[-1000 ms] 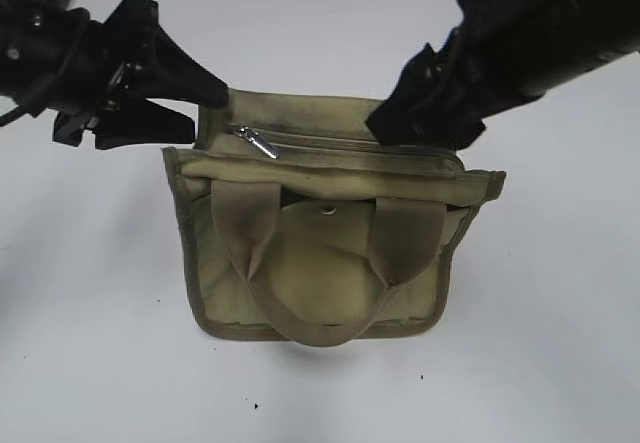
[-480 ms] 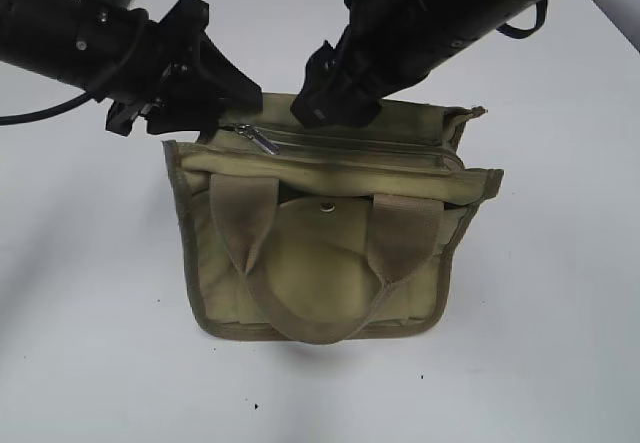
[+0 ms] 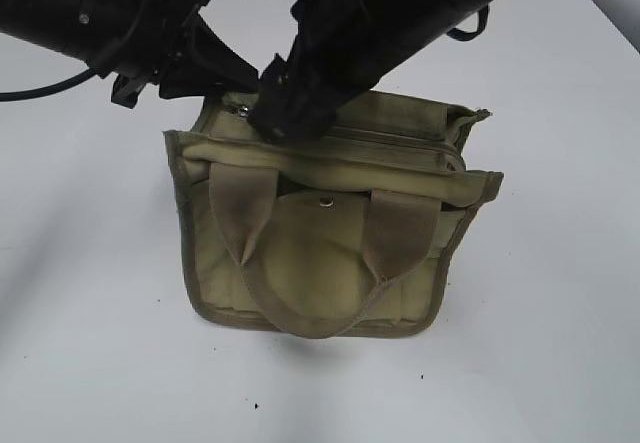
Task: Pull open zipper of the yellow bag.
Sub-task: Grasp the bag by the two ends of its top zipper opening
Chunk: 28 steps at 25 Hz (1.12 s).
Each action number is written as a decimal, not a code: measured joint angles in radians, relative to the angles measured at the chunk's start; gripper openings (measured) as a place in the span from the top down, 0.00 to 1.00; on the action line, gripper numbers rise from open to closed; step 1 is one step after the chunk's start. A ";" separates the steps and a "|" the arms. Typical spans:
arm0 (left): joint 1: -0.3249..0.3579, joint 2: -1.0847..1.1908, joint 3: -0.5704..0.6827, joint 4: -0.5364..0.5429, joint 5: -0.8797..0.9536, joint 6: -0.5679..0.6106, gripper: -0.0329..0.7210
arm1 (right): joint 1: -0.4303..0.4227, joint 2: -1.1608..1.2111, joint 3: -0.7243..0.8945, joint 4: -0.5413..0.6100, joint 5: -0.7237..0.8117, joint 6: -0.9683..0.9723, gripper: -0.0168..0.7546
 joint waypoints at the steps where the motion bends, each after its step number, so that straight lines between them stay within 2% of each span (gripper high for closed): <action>1: 0.000 0.001 0.000 0.000 -0.008 0.004 0.91 | 0.007 0.005 0.000 0.002 -0.013 -0.004 0.34; 6: 0.000 0.001 0.000 0.005 -0.005 0.011 0.91 | 0.016 0.049 0.000 0.009 -0.065 -0.006 0.35; 9: 0.000 0.002 0.000 0.009 -0.007 0.012 0.91 | 0.016 0.068 -0.002 0.013 -0.081 -0.006 0.40; 16: 0.000 0.009 0.000 0.010 -0.015 0.013 0.92 | 0.038 0.098 -0.009 0.016 -0.088 -0.006 0.59; 22: 0.000 0.009 0.000 0.010 -0.012 0.014 0.92 | 0.051 0.112 -0.010 -0.042 -0.061 -0.005 0.77; 26: 0.000 0.009 0.000 0.008 -0.005 0.016 0.92 | 0.053 0.125 -0.016 -0.076 -0.026 0.000 0.96; 28: 0.000 0.010 0.000 0.008 -0.002 0.016 0.92 | 0.053 0.125 -0.017 -0.081 -0.021 0.016 0.98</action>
